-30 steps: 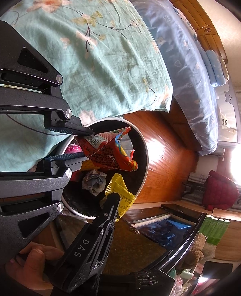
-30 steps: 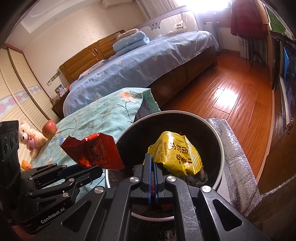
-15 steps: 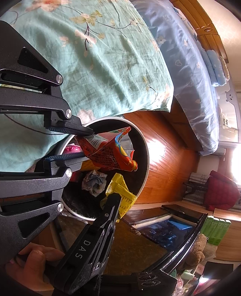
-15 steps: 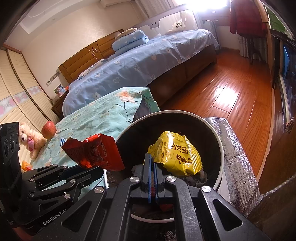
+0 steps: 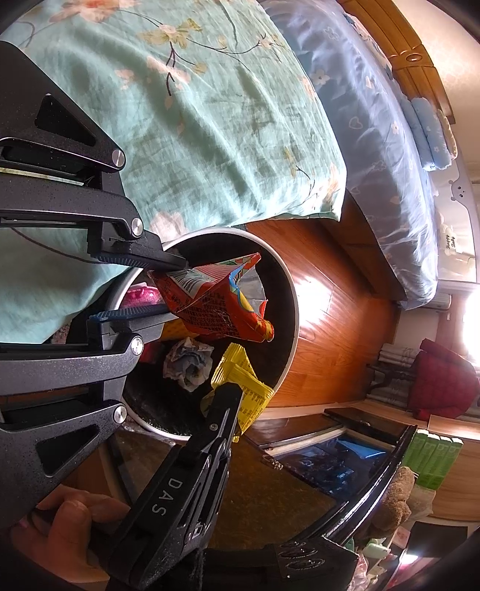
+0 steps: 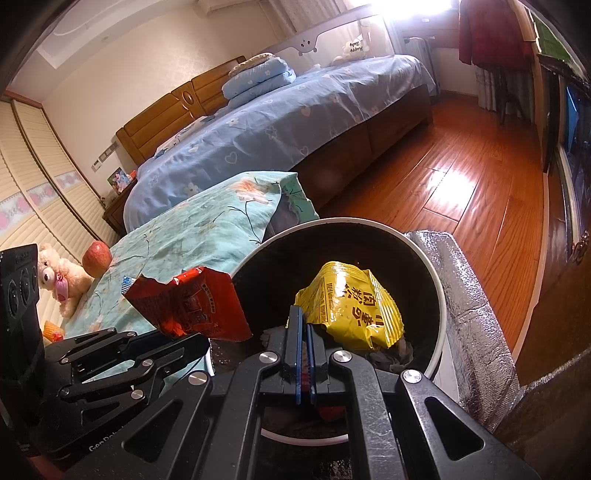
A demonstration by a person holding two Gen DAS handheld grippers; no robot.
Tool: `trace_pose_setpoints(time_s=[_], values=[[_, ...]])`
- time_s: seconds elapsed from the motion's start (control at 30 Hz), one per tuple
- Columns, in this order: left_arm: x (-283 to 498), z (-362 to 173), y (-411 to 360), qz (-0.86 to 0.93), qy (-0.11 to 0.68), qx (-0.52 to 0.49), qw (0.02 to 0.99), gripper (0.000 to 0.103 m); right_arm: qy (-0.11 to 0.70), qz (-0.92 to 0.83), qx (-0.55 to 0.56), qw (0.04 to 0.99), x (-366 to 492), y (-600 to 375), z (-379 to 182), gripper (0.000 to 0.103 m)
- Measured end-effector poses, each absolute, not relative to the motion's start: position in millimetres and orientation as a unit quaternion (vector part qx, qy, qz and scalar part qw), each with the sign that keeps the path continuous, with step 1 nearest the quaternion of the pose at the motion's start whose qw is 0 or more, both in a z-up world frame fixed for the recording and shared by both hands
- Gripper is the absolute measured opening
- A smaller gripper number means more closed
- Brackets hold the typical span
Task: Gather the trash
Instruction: 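Open both grippers to drop the red and yellow wrappers into the bin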
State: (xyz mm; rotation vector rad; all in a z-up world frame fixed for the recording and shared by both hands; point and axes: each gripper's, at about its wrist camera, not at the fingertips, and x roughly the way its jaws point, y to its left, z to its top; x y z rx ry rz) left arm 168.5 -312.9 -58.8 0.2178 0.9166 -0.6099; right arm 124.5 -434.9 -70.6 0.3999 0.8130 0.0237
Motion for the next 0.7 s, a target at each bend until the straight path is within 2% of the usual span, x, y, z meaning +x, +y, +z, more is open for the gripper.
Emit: trace_pose_setpoints(time_s=[0.5, 0.63, 0.7], values=[[168.3, -60.4, -315.3, -0.290, 0.438, 0.105, 0.844, 0.018, 0.399, 0.012, 0.201, 0.894, 126.6, -441.0, -72.0, 0.007], [168.6, -59.8, -314.1, -0.292, 0.440, 0.102, 0.843, 0.021, 0.400, 0.013, 0.210, 0.892, 127.7, -443.7, -72.2, 0.007], [167.7, -58.2, -311.2, -0.293, 0.439, 0.098, 0.844, 0.026, 0.402, 0.013, 0.214, 0.890, 128.3, -444.7, -72.8, 0.008]])
